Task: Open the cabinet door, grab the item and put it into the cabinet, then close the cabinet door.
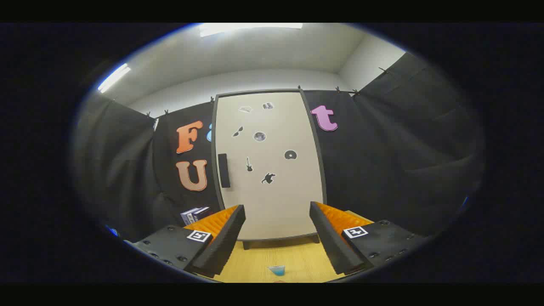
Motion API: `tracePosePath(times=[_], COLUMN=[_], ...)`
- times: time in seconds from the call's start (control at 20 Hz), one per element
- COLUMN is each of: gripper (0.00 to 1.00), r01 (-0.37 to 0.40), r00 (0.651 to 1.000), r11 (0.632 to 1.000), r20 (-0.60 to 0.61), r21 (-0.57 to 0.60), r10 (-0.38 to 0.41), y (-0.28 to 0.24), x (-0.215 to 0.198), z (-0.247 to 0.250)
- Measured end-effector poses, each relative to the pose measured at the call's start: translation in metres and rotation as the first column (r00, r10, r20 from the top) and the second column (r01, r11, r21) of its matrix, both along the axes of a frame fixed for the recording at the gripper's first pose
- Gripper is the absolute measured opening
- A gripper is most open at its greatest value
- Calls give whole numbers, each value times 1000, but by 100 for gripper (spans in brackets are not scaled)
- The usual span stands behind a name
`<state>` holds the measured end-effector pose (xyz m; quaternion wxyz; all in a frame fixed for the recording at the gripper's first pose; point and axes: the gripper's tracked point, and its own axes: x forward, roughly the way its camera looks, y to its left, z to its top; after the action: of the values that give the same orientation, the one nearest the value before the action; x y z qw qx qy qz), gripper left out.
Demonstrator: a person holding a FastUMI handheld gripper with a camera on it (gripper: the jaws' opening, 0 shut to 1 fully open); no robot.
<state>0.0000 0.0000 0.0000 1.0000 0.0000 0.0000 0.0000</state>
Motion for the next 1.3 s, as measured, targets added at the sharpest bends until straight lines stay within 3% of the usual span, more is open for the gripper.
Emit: tracePosePath(times=[0.85,1.1,1.3], gripper=[97,97,97], r01=[-22,-56,-141], r00=[1000,998,990], r11=[1000,998,987], r20=[-6,18,40], r21=[-4,42,76], r10=[22,55,138], y=[18,32,63], x=[23,36,71], z=[-6,8,40])
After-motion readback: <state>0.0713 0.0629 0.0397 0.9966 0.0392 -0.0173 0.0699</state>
